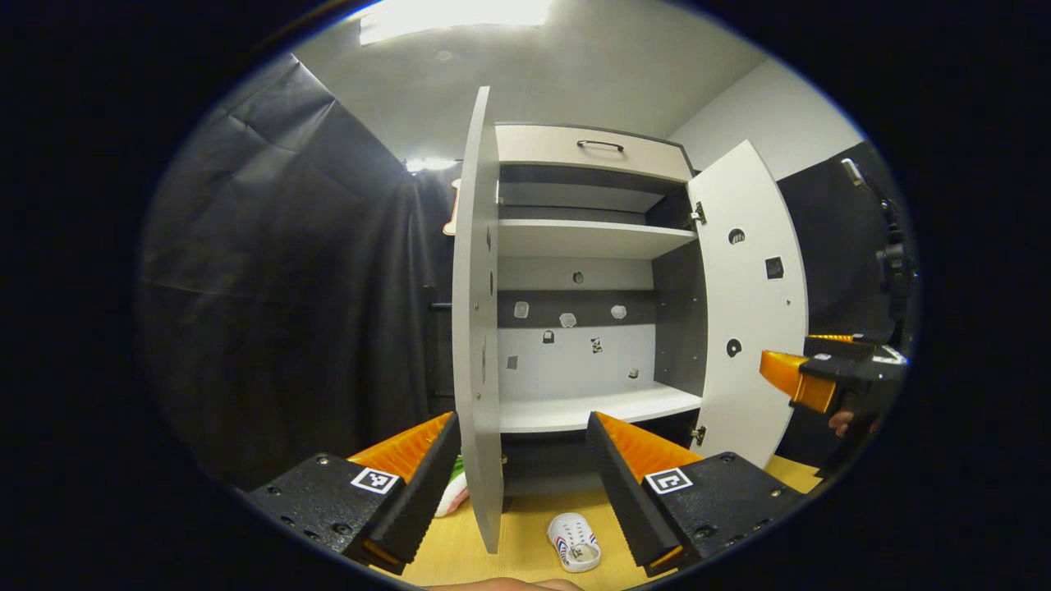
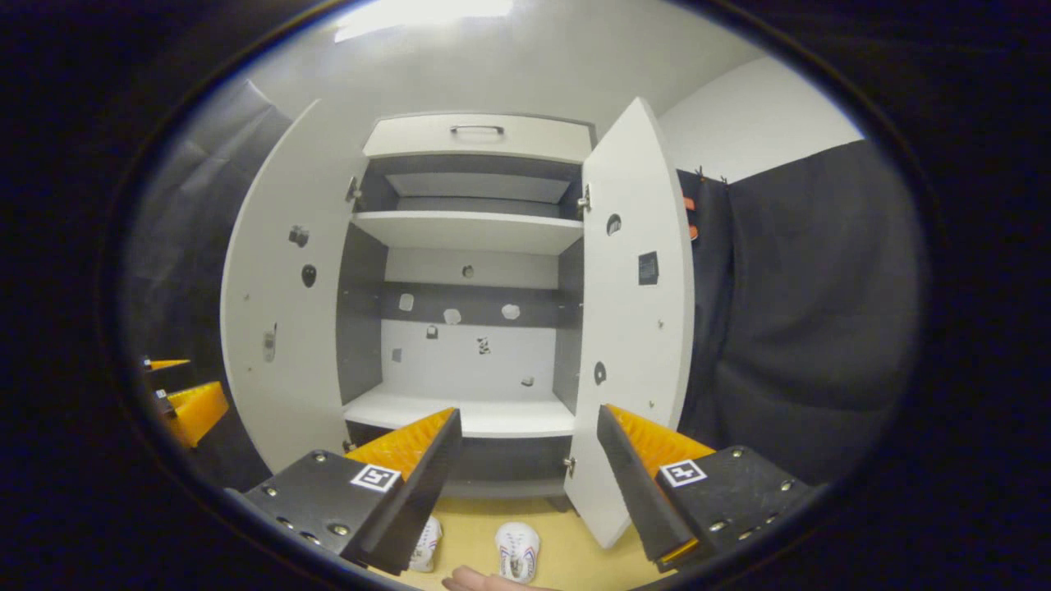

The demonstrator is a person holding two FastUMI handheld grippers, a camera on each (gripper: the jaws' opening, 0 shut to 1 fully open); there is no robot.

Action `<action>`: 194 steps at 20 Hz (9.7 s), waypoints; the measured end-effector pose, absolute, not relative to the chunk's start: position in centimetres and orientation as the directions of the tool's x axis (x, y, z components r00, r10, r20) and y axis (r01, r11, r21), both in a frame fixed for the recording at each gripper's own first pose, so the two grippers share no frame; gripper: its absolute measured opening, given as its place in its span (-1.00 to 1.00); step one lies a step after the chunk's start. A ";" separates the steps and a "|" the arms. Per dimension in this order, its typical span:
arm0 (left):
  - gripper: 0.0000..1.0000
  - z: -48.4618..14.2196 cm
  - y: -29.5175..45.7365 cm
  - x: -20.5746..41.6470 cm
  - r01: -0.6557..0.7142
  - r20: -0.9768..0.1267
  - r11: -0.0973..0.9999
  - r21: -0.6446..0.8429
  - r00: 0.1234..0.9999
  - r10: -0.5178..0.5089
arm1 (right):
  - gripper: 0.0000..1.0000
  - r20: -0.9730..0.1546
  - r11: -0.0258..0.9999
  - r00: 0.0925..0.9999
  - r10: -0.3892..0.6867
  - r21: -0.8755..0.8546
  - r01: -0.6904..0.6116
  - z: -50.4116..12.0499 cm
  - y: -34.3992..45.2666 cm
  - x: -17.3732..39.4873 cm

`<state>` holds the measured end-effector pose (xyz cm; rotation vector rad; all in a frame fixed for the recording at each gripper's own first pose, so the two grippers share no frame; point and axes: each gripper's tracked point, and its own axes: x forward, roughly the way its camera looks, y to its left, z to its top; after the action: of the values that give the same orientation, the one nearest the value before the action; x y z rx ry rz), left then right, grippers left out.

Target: Grab one shoe with the right hand and put it into the shoe cabinet, grab the other shoe with the left hand and put it into the shoe cabinet; then close the right door with the right hand and the left door with the left hand.

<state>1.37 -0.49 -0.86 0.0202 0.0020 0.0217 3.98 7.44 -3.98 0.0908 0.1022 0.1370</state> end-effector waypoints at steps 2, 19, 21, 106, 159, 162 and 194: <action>0.87 -1.3 -0.6 1.8 -0.018 -0.006 1.000 0.019 1.000 0.018 | 0.98 -0.113 0.986 0.982 0.153 0.085 -0.144 -4.8 8.5 3.4; 0.87 -9.9 -2.8 1.7 -0.011 -0.054 1.000 -0.019 0.998 0.010 | 0.98 -0.353 0.971 0.921 0.165 -0.104 -0.214 -35.3 13.7 5.4; 0.87 -11.9 -3.0 1.7 -0.007 -0.082 0.999 -0.041 0.997 0.004 | 1.00 -0.407 0.965 0.899 0.163 -0.122 -0.230 -40.0 14.0 5.2; 0.84 -13.8 -7.8 14.3 0.149 -0.117 0.986 -0.070 0.981 -0.157 | 0.04 -0.129 0.924 0.918 0.375 0.134 -0.359 -11.7 18.1 35.6; -0.99 -41.6 -4.5 7.5 0.088 -0.651 0.995 0.046 0.759 -0.037 | 0.93 0.073 0.951 0.973 0.217 0.208 -0.228 -12.7 9.4 -1.1; -0.99 -37.8 -4.5 7.8 0.100 -0.571 0.990 0.098 0.821 -0.027 | 0.93 0.056 0.954 0.976 0.211 0.204 -0.218 -13.8 9.0 -1.1; -1.00 -5.1 -7.5 30.4 -0.013 -0.037 1.000 0.014 0.999 0.014 | 0.94 0.206 0.953 0.972 0.114 0.255 -0.165 -13.5 -4.0 -7.8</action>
<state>30.36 -7.55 -5.12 0.0138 0.0374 0.0137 -7.80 -3.95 -13.54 0.2743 -0.1909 0.1427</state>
